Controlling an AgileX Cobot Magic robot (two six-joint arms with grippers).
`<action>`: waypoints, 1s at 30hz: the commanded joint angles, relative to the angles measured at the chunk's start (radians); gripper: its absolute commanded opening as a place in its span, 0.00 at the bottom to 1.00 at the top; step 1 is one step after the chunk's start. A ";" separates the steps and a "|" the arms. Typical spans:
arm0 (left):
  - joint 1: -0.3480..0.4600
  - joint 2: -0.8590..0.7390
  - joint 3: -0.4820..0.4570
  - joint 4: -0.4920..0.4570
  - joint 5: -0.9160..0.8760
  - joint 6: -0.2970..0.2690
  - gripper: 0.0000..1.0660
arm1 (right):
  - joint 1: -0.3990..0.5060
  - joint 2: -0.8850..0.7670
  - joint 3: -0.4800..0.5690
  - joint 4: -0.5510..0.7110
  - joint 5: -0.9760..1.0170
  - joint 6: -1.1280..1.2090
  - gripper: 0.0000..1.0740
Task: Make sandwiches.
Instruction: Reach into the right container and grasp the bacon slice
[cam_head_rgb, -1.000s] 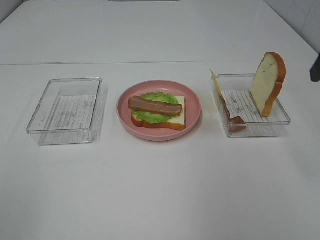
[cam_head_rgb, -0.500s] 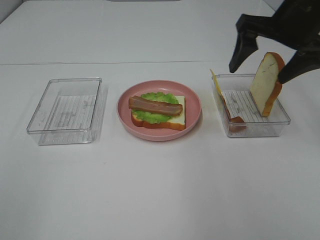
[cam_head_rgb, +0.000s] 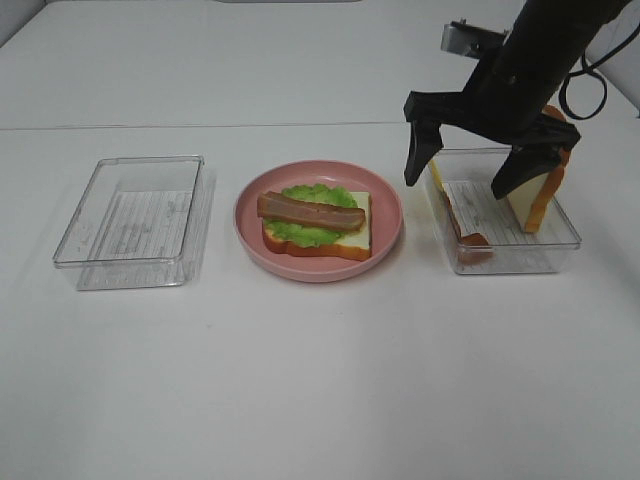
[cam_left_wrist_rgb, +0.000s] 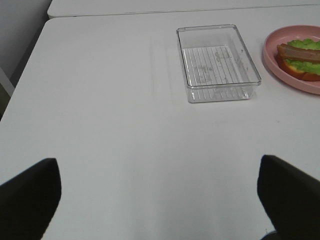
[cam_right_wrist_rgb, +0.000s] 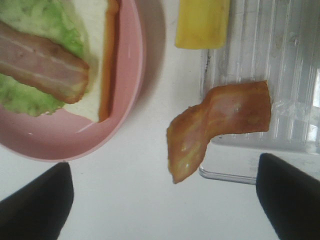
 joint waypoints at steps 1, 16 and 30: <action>0.004 -0.020 0.003 -0.007 -0.003 -0.006 0.94 | 0.002 0.038 -0.007 -0.021 -0.010 -0.011 0.89; 0.004 -0.020 0.003 -0.015 -0.003 -0.003 0.94 | 0.002 0.113 -0.012 -0.084 -0.045 -0.011 0.82; 0.004 -0.020 0.003 -0.015 -0.003 -0.002 0.94 | 0.002 0.113 -0.014 -0.116 -0.044 -0.007 0.28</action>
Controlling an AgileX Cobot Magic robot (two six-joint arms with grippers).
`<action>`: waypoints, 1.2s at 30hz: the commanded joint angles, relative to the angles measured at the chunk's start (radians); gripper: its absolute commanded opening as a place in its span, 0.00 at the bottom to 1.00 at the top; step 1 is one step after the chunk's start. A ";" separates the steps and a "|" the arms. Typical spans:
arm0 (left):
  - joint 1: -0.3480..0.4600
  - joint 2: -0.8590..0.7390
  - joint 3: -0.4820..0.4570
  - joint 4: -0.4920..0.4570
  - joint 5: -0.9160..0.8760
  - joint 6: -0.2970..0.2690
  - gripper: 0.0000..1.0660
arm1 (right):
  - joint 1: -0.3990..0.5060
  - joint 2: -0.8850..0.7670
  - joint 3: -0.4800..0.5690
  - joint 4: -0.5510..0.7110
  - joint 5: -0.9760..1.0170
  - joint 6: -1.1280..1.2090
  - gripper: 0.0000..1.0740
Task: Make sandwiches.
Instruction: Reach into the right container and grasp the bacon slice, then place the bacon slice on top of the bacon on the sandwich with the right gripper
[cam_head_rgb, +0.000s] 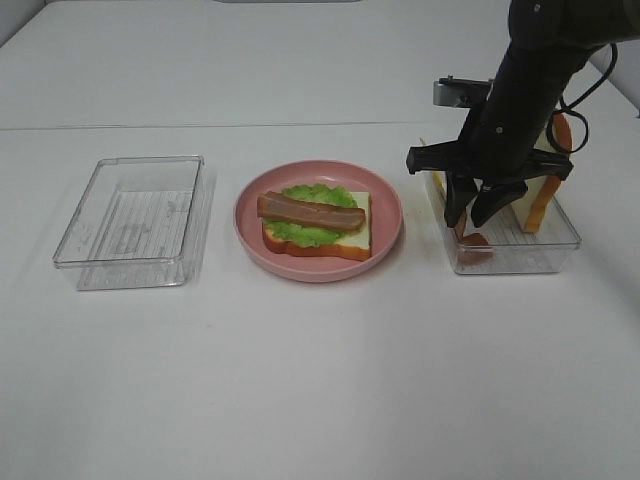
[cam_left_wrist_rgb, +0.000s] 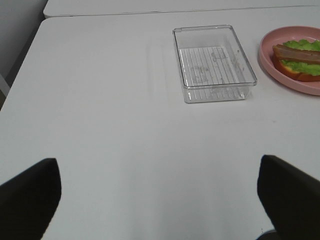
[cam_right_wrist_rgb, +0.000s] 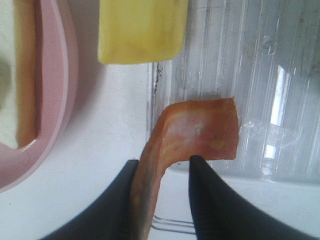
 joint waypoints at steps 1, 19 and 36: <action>0.004 -0.020 0.003 -0.004 -0.003 -0.002 0.94 | 0.002 0.001 -0.012 -0.004 0.004 -0.006 0.28; 0.004 -0.020 0.003 -0.006 -0.003 -0.002 0.94 | 0.002 0.001 -0.012 0.000 0.038 0.005 0.00; 0.004 -0.020 0.003 -0.006 -0.003 -0.002 0.94 | 0.002 -0.226 -0.012 0.151 0.041 0.027 0.00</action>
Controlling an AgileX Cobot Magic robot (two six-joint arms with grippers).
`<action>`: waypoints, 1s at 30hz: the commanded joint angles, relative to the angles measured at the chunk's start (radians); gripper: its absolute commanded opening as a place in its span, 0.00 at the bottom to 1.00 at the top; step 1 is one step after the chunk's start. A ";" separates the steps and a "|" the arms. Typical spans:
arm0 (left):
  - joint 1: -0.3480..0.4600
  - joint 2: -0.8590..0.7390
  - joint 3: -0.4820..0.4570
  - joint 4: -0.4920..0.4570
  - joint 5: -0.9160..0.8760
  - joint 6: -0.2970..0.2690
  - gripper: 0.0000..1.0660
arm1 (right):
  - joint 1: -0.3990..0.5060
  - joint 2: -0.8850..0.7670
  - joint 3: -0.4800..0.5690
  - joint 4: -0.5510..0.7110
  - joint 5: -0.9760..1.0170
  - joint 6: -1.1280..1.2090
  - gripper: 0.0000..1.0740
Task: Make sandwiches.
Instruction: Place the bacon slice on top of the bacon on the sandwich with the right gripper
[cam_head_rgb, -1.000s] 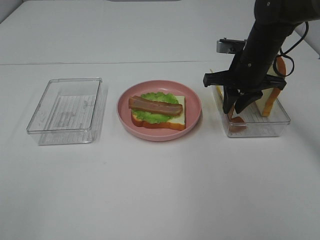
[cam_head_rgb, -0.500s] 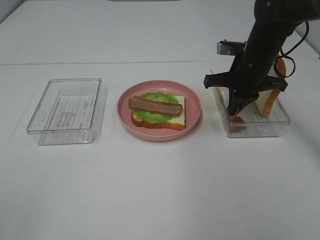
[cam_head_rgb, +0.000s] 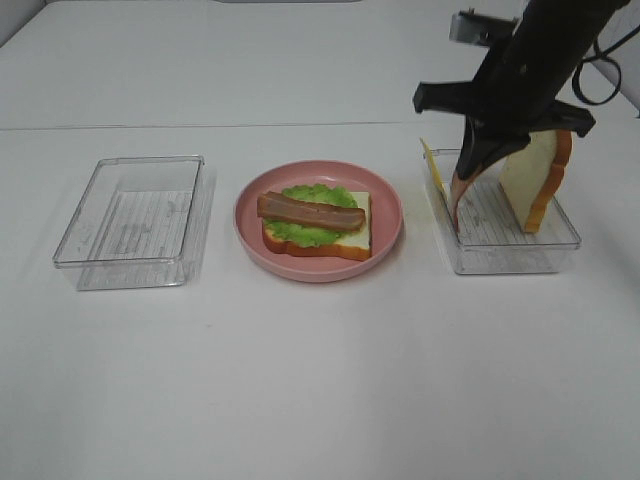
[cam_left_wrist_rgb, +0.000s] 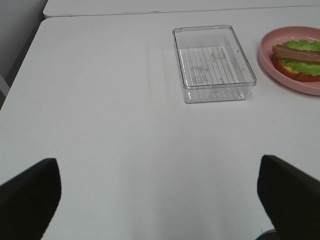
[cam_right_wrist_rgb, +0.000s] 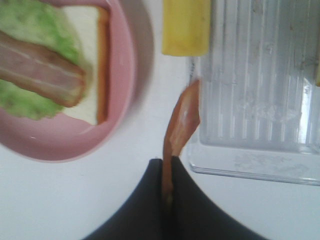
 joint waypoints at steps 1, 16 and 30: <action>0.004 -0.020 0.003 -0.006 -0.003 -0.002 0.94 | 0.002 -0.065 -0.003 0.133 -0.032 -0.007 0.00; 0.004 -0.020 0.003 -0.007 -0.003 0.000 0.94 | 0.064 0.010 -0.029 0.662 -0.164 -0.322 0.00; 0.004 -0.020 0.003 -0.007 -0.003 0.001 0.94 | 0.169 0.283 -0.323 0.660 -0.037 -0.285 0.00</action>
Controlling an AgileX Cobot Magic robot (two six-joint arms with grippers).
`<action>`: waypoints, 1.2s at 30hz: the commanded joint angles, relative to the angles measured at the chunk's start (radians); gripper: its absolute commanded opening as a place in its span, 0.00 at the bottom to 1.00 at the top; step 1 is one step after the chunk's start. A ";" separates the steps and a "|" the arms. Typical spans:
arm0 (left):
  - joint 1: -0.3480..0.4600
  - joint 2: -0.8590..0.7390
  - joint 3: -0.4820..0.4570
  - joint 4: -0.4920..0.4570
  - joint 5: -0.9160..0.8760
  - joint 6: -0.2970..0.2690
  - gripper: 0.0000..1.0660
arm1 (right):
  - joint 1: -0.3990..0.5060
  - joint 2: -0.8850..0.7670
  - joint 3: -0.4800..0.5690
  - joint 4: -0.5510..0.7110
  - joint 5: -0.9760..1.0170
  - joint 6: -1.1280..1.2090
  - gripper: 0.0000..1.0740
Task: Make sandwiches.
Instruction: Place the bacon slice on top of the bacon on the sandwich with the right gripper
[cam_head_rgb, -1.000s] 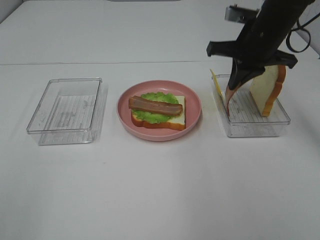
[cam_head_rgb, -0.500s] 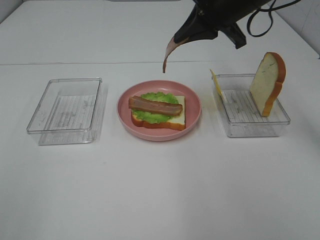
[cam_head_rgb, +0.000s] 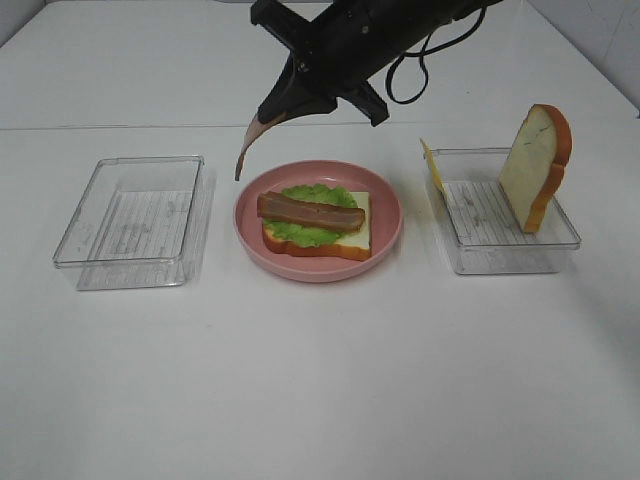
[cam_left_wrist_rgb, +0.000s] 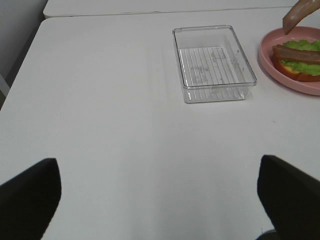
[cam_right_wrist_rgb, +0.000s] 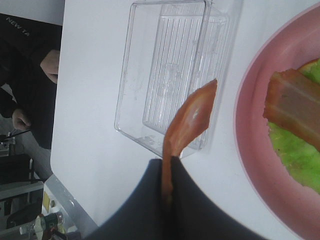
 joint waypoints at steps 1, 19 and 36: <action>0.004 -0.020 0.003 -0.007 -0.003 0.001 0.94 | 0.009 0.042 -0.044 0.007 0.034 0.005 0.00; 0.004 -0.020 0.003 -0.007 -0.003 0.001 0.94 | 0.024 0.144 -0.080 -0.266 0.064 0.112 0.00; 0.004 -0.020 0.003 -0.007 -0.003 0.001 0.94 | 0.024 0.150 -0.080 -0.518 0.043 0.193 0.00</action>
